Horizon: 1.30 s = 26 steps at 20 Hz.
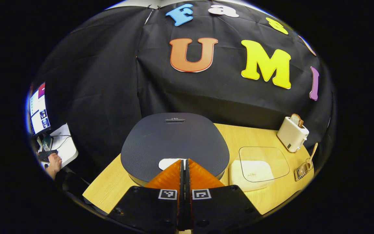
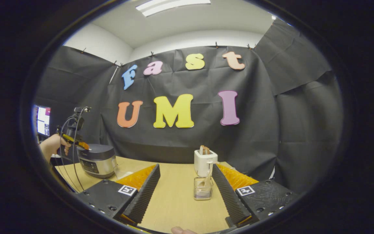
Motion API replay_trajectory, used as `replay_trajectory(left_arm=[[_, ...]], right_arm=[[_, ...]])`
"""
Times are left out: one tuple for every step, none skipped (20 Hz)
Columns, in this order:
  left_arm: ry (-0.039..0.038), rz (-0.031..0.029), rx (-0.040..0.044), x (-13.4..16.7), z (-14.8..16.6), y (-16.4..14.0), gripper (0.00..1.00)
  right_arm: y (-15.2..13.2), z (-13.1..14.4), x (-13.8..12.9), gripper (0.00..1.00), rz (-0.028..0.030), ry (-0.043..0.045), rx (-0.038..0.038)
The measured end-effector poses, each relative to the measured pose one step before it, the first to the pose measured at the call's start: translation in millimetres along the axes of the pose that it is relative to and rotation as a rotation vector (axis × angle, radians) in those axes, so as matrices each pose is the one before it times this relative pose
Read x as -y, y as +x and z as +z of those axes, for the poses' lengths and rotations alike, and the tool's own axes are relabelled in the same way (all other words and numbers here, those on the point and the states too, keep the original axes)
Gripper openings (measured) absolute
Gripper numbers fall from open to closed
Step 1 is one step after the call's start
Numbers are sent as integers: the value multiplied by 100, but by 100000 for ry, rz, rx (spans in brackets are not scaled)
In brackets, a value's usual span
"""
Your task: Close the left gripper, press the button to open the rice cooker; take a wooden spoon from the chopstick holder with the right hand, scoop a spoonful of rice and pour it into the rice cooker, then put the wooden spoon back into the chopstick holder.
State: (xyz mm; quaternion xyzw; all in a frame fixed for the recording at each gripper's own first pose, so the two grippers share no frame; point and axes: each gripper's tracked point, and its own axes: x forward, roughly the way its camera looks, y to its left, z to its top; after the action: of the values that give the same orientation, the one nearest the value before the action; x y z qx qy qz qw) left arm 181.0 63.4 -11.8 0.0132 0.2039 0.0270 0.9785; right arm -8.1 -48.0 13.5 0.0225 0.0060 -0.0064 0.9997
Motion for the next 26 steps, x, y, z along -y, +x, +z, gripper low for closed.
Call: replay_trajectory(left_arm=[[1454,416,-1675,-73,-32,51,3],[1332,83,-1294,111,122,-26,3],[-822,-544,-2334,-156,49,164,3],[-158,-963,-2793,198,-65,-5,2],[1026,-1256,-2545,102,-88,-69,2],[58,-1081,-2885,-188,-174,-14,3],[-1522,-594,-2098,-33,-23,187,2],[-1447,-290,-1808,102,37,261,3],[-965,151,-1843,-163,-197,365,2],[-1857,505,-1495,278,101,158,3],[1043,1254,1002,-25,43,-422,3],[1785,1004,-1633,-589,-265,143,3],[581,1267,641,-148,190,47,3],[408,736,-191,123,127,-315,3],[-957,479,-168,379,263,-70,3],[-1297,-908,1250,206,444,-658,2],[-3175,-529,2024,366,494,-739,3],[-1059,-451,6209,-126,1496,-1099,3],[-793,-121,6896,-161,1526,-1335,3],[-1385,-974,5721,-38,1510,-1445,3],[-2448,-2527,1381,487,602,-1114,3],[-1596,-2436,2261,801,592,-1621,3],[297,172,3120,76,675,-1192,3],[974,986,3111,-564,642,-1175,3],[461,-965,2696,-21,25,-1108,3],[-15,-1597,3180,361,-18,-1069,7]], right_arm=[[-20,60,-126,96,571,55,-84],[-74,-74,-239,96,537,-89,-140],[-21,32,-69,96,291,15,108],[-95,60,-35,96,138,43,243],[-13,155,-1,96,101,95,100],[-58,-98,-154,96,292,54,35],[-52,24,-155,96,301,-15,-3],[-66,12,-97,96,243,113,64],[-81,13,-275,96,506,85,-124],[-105,-76,-361,96,938,-252,-106],[-52,119,-336,96,758,-443,81],[-188,100,-126,96,510,-568,331],[-222,284,-88,96,289,-542,728],[-164,204,37,96,-31,-340,1023],[-72,274,96,96,-117,-177,856],[-42,0,54,96,24,-208,453],[37,-8,127,96,-341,-106,52],[-18,-110,239,96,-571,28,-132],[71,-40,165,95,-406,132,-514],[62,-212,118,95,-187,346,-470],[99,-77,179,96,-307,288,-496],[128,-125,135,96,-544,116,-370],[187,28,204,97,-648,-54,-238],[105,-88,163,97,-378,-251,232],[252,44,254,97,-244,-794,295],[152,-160,448,96,-1280,-722,204]])
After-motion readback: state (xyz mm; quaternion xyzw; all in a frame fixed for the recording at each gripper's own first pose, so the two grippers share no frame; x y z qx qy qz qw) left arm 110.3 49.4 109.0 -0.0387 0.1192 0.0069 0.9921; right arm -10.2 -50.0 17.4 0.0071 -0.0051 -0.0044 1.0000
